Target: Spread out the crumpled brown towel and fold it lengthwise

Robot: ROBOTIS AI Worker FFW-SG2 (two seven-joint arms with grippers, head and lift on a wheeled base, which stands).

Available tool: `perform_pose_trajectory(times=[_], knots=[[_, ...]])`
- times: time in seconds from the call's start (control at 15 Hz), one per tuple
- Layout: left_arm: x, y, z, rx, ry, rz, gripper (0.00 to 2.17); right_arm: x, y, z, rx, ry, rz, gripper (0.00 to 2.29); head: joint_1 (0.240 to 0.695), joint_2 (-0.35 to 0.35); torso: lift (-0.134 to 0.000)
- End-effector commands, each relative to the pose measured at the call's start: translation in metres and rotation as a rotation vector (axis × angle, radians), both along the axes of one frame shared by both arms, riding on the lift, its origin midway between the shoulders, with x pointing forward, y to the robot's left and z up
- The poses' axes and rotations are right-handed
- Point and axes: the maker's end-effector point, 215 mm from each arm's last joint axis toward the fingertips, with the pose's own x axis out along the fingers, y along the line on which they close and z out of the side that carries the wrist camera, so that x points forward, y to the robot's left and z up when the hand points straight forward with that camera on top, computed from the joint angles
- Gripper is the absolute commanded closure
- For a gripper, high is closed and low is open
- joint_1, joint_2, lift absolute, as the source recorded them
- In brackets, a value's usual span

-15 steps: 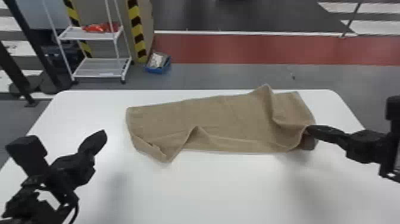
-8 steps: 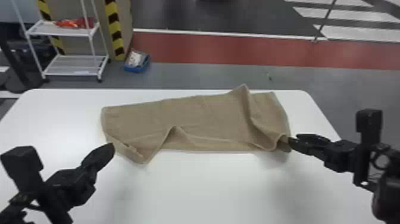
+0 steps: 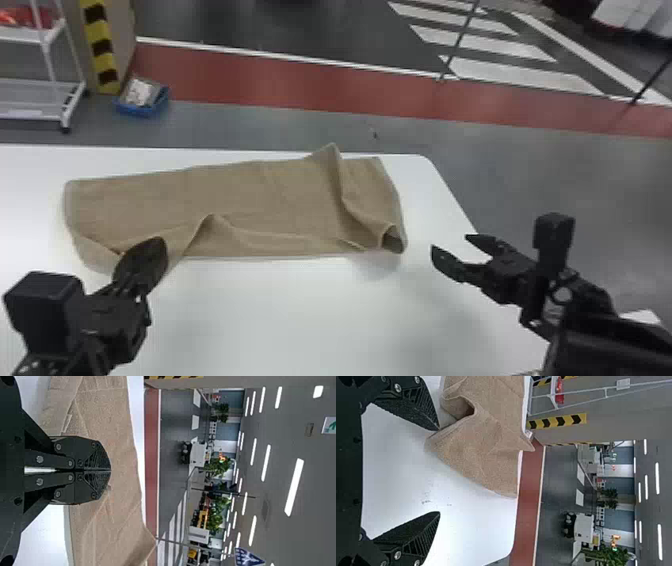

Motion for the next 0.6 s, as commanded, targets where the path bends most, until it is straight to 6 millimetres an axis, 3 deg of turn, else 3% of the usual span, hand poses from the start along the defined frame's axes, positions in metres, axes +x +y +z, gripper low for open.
perform_pose_trajectory(times=[0.0, 0.27, 0.33, 0.4, 0.53], knots=[[-0.001, -0.014, -0.016, 0.079, 0.002, -0.012, 1.11, -0.006, -0.003, -0.003, 0.016, 0.001, -0.008, 0.12, 0.695, -0.336, -0.124], [-0.013, -0.005, -0.030, 0.132, 0.027, 0.052, 1.11, -0.011, -0.012, -0.004, 0.023, -0.007, -0.018, 0.13, 0.695, -0.350, -0.124], [-0.016, -0.003, -0.032, 0.134, 0.032, 0.060, 0.96, -0.011, -0.012, -0.006, 0.026, -0.005, -0.018, 0.13, 0.695, -0.350, -0.124], [-0.019, -0.003, -0.035, 0.133, 0.038, 0.055, 0.61, -0.011, -0.011, -0.007, 0.027, -0.003, -0.017, 0.13, 0.695, -0.350, -0.124], [-0.020, -0.003, -0.037, 0.121, 0.047, 0.048, 0.57, -0.011, -0.011, -0.009, 0.028, -0.001, -0.018, 0.13, 0.695, -0.350, -0.124]])
